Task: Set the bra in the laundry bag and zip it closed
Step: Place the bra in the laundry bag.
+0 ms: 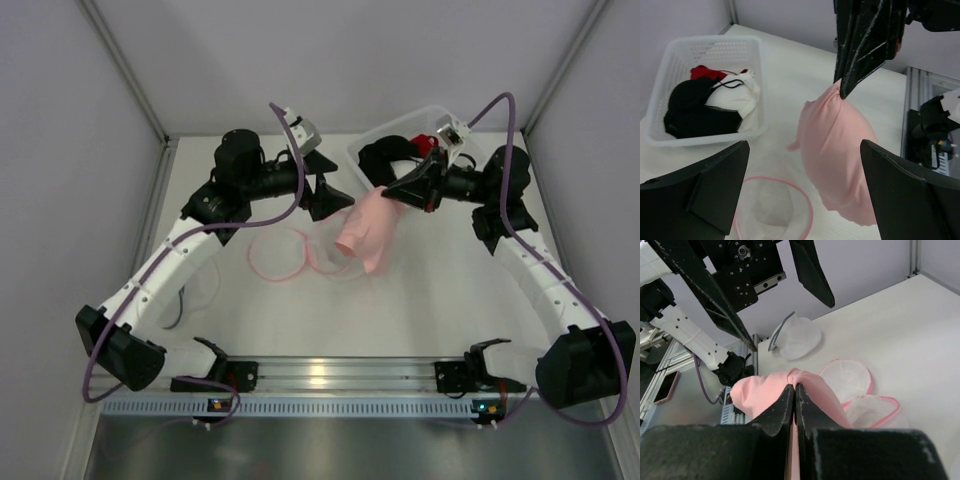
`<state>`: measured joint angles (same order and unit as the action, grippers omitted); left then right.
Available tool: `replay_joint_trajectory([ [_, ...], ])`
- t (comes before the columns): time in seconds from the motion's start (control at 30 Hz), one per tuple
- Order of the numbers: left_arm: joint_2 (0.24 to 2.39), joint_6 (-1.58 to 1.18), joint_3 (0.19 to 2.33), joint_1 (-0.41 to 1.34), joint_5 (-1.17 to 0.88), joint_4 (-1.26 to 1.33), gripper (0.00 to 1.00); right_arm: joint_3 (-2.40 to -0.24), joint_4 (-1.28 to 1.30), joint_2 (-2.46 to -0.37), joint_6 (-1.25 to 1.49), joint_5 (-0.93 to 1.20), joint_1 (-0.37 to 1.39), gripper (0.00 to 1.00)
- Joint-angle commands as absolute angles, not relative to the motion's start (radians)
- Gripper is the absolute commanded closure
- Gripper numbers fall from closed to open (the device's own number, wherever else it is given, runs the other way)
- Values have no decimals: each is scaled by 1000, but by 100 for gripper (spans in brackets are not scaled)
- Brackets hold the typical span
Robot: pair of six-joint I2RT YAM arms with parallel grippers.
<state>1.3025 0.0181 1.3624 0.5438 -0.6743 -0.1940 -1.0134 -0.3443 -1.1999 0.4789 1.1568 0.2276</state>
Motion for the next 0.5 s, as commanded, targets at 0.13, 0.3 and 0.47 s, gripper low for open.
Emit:
replay_joint_trajectory([
  [0.13,1356,-109,1425,564,-829,-175,2,-1072,-267,-1189,404,1092,241,100],
  [0.3,1374,-117,1428,624,-620,-199,2,-1066,-307,-1181,423,1115,242,100],
  [0.47,1446,-109,1453,650,-595,-210,2,-1071,-305,-1189,425,1126,244,100],
])
